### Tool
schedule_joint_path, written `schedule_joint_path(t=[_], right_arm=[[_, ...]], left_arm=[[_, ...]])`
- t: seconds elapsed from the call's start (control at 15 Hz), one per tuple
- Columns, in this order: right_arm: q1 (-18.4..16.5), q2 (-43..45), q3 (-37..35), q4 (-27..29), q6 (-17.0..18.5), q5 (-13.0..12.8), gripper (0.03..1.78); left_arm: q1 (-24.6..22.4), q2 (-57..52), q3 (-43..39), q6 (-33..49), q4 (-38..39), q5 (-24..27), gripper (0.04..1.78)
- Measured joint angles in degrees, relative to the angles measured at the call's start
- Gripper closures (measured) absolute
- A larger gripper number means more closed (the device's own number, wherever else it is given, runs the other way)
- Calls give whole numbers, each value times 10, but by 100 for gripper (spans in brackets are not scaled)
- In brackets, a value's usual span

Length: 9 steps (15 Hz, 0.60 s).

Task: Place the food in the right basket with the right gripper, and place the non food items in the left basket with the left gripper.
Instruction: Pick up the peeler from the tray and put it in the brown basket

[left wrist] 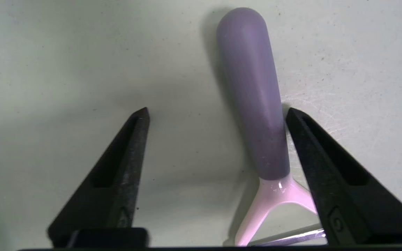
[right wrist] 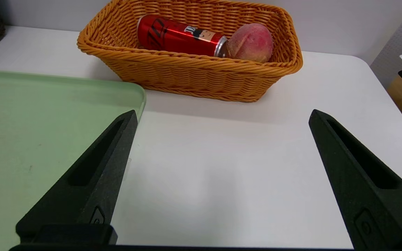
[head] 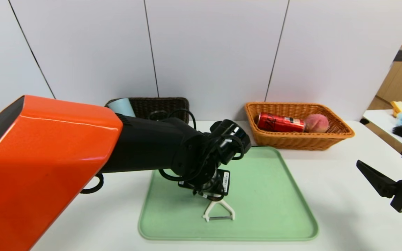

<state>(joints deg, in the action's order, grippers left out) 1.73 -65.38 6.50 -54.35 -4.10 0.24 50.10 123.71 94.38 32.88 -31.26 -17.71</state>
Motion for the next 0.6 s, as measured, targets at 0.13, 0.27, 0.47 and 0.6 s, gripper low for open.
schedule_joint_path(t=[0.13, 0.27, 0.47, 0.6], right_arm=[[0, 1, 0, 0, 0, 0, 11], [0, 2, 0, 0, 0, 0, 11], [0, 3, 0, 0, 0, 0, 11], [0, 5, 0, 1, 0, 0, 11]], left_arm=[[1, 1, 0, 0, 0, -6, 78], [1, 2, -2, 1, -1, -6, 94], [1, 2, -3, 0, -2, -7, 149], [1, 2, -3, 0, -3, -6, 152]])
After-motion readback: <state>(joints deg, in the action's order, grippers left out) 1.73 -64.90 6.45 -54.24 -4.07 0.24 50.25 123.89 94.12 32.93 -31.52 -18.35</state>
